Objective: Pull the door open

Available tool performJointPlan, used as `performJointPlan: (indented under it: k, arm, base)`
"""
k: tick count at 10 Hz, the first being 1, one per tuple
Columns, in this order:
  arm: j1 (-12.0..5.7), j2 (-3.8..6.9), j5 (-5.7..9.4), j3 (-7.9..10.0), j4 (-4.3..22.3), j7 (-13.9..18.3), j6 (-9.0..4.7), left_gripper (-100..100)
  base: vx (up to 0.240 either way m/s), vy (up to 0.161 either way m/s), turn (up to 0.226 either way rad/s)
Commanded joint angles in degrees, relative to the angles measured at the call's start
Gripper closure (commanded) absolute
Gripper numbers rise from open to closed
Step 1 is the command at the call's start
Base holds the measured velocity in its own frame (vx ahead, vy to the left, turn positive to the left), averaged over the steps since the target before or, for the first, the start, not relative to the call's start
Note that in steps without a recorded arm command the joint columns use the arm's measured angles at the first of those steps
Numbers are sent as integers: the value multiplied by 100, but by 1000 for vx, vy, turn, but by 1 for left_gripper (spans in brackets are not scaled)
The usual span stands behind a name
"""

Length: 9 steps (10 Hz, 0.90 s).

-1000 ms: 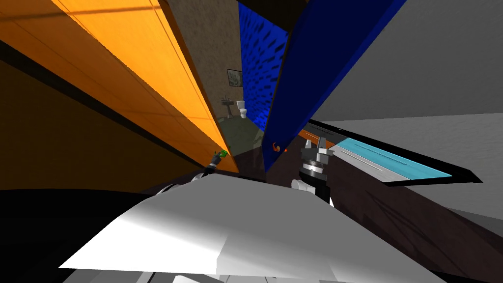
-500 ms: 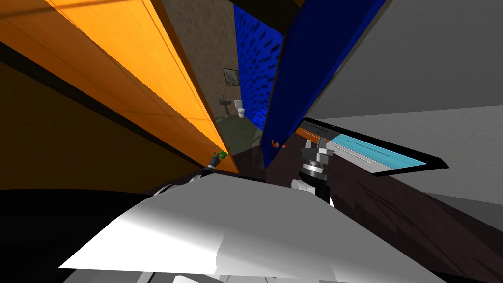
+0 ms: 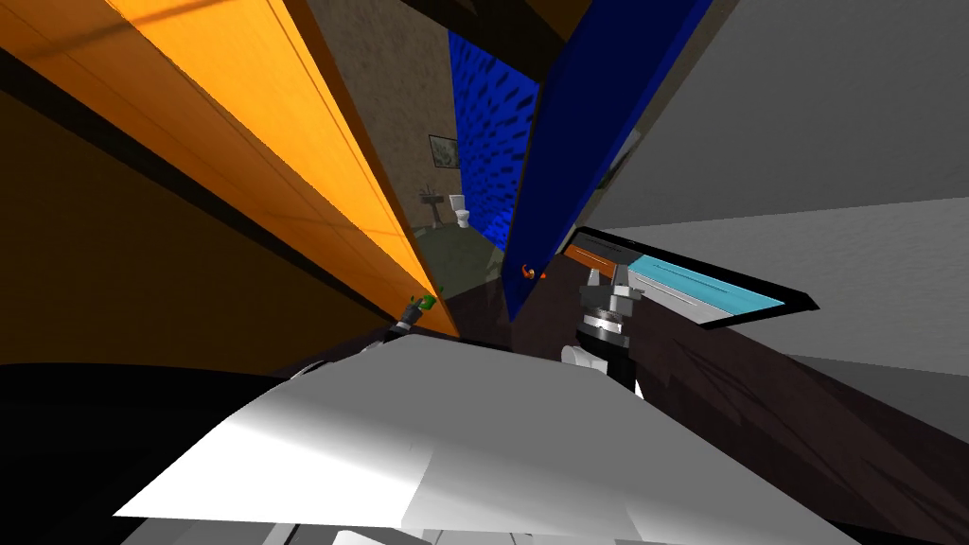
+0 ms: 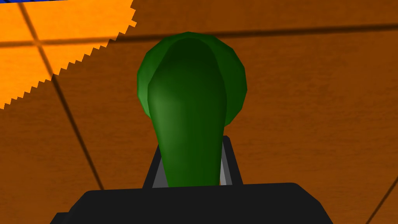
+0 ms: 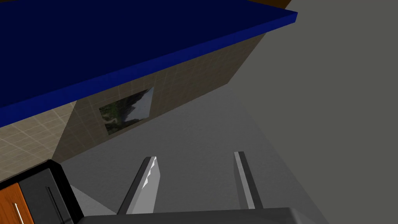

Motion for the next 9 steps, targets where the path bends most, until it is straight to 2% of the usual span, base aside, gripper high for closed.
performJointPlan:
  k: [1, 2, 5, 6, 7, 9]
  arm:
    - [31, 20, -12, -8, 42, 21, -97, 100]
    - [40, 25, -15, -10, 53, 26, -123, 100]
    - [104, 66, -40, -25, 140, 68, -322, 100]
    - [104, 66, -40, -25, 140, 68, -322, 100]
    - [140, 88, -54, -34, 187, 91, -431, 100]
    - [183, 116, -71, -44, 245, 120, -566, 100]
  base:
    - [-125, 50, -179]
    - [-194, 54, -183]
    - [-201, 76, -171]
    - [-131, 53, -56]
    - [-169, 72, -203]
    - [-205, 77, -224]
